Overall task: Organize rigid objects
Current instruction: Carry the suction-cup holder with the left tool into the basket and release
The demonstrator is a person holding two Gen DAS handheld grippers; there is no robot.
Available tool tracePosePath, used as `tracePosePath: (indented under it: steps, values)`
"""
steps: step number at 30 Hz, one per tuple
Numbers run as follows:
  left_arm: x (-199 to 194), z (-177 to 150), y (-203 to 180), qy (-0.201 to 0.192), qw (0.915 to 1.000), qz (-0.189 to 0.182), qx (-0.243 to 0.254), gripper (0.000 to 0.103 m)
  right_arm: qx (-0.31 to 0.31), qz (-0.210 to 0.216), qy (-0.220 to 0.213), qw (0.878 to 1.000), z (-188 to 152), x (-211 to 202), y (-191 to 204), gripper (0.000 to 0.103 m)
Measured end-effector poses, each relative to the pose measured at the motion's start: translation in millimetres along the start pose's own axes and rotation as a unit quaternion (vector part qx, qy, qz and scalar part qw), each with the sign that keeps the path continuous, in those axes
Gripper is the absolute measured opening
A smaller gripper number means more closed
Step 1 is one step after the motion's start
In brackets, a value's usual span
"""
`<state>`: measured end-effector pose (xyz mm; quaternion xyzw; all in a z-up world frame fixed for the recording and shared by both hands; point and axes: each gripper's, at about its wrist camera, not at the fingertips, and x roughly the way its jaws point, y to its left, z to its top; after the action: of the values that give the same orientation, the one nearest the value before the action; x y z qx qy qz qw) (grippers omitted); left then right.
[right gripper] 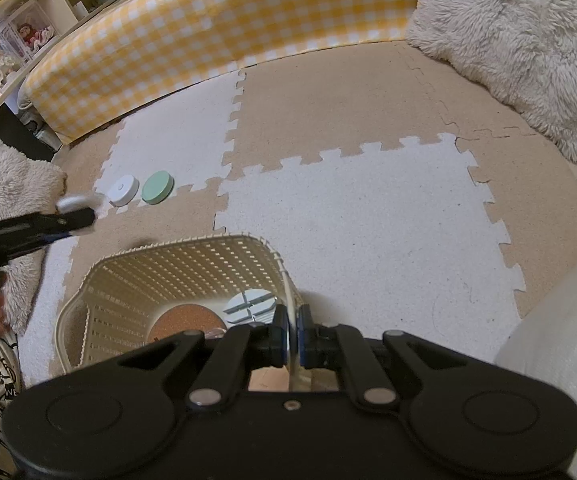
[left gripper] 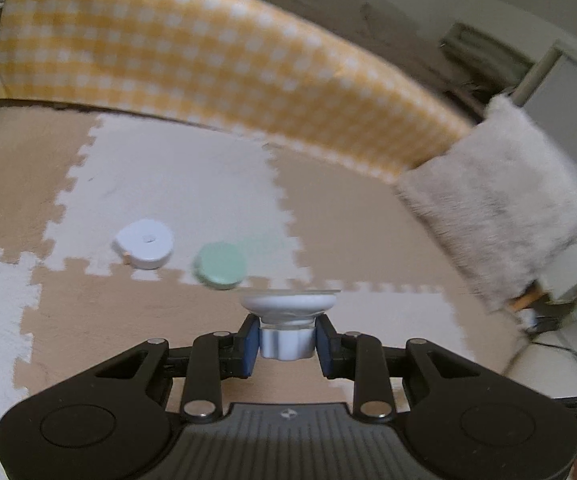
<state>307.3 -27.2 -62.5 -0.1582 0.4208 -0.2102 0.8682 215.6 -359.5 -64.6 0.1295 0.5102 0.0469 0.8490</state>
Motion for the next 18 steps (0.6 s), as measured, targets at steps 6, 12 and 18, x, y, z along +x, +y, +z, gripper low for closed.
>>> tracePosePath:
  steps: [6, 12, 18]
  values:
    - [-23.5, -11.1, -36.9, 0.011, 0.9980, -0.061, -0.015, 0.031, 0.000, 0.000, 0.000, 1.000, -0.1, 0.0, 0.0, 0.006]
    - [-11.7, -40.2, -68.2, 0.072, 0.9947, -0.074, -0.006, 0.031, 0.001, 0.001, -0.001, 1.000, -0.8, 0.1, -0.5, 0.005]
    - [6.3, -60.5, -78.1, 0.111, 0.9934, -0.021, 0.017, 0.031, 0.001, 0.001, -0.001, 1.000, -1.0, 0.3, -1.0, 0.005]
